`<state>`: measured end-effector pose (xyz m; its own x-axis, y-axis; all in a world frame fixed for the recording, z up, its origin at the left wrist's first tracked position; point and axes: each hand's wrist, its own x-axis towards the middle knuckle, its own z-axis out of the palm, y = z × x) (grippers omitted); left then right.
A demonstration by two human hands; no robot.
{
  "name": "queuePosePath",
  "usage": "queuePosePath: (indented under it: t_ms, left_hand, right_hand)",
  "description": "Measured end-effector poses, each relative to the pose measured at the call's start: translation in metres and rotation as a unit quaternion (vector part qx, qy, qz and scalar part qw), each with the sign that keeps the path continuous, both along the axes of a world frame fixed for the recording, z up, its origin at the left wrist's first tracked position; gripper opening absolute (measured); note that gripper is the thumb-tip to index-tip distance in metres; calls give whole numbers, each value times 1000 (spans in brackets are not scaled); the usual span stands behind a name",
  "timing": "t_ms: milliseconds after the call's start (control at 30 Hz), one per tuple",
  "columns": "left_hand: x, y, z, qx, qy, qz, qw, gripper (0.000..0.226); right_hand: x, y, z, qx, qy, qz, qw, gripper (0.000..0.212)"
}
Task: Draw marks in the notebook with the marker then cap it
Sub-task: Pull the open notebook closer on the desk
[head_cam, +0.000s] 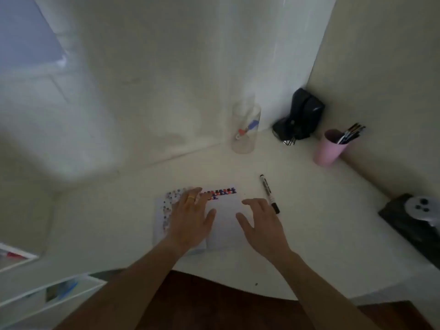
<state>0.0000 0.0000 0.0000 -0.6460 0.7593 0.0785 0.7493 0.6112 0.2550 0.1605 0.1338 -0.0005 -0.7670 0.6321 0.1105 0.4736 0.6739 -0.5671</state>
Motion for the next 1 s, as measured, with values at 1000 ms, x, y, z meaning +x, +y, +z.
queuePosePath:
  t_ms: [1000]
  left_hand:
    - [26, -24, -84, 44, 115, 31, 992, 48]
  right_hand:
    - [9, -18, -83, 238, 2, -20, 971, 39]
